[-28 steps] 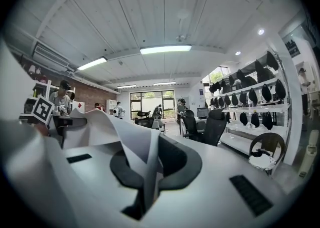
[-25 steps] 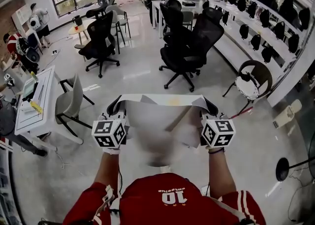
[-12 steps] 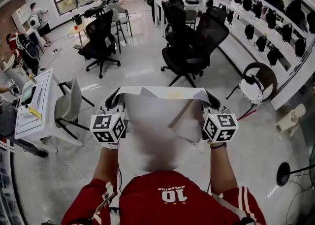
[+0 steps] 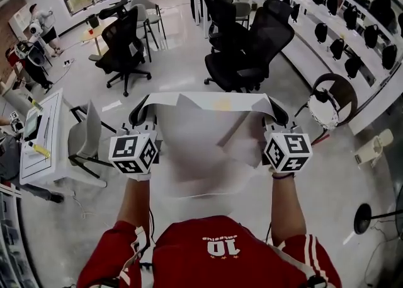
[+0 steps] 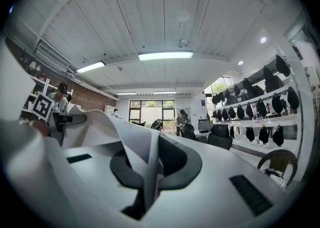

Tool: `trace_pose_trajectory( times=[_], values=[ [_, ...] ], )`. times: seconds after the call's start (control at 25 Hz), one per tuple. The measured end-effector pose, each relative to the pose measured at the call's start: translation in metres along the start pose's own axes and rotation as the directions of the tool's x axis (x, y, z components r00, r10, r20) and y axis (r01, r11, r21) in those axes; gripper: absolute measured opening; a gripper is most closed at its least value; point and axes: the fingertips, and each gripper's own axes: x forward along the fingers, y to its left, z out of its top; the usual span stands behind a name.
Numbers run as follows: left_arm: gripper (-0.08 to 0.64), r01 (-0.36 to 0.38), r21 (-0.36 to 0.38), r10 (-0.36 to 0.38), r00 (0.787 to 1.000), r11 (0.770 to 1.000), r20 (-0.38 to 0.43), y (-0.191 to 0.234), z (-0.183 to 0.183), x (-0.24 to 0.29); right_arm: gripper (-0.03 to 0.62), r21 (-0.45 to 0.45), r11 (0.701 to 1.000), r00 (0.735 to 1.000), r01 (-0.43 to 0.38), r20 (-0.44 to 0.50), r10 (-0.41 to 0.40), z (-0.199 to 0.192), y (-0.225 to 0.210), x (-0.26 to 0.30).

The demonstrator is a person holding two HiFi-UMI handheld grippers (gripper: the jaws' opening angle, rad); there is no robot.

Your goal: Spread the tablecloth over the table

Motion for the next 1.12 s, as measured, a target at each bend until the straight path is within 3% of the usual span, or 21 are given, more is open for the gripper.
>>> trace_pose_trajectory(
  times=[0.24, 0.44, 1.12],
  values=[
    [0.011, 0.016, 0.045, -0.019, 0.997, 0.999, 0.069, -0.005, 0.034, 0.025, 0.017, -0.024, 1.000, 0.998, 0.011, 0.065, -0.009, 0.035, -0.019, 0.015],
    [0.011, 0.009, 0.067, -0.014, 0.997, 0.998, 0.077, -0.005, 0.040, 0.033, 0.017, -0.027, 1.000, 0.997, 0.015, 0.082, -0.013, 0.041, -0.024, 0.024],
    [0.011, -0.015, 0.005, 0.015, 0.998, 1.000, -0.060, 0.002, -0.035, 0.014, 0.017, 0.024, 1.000, 0.997, -0.016, -0.080, 0.017, -0.042, -0.011, 0.022]
  ],
)
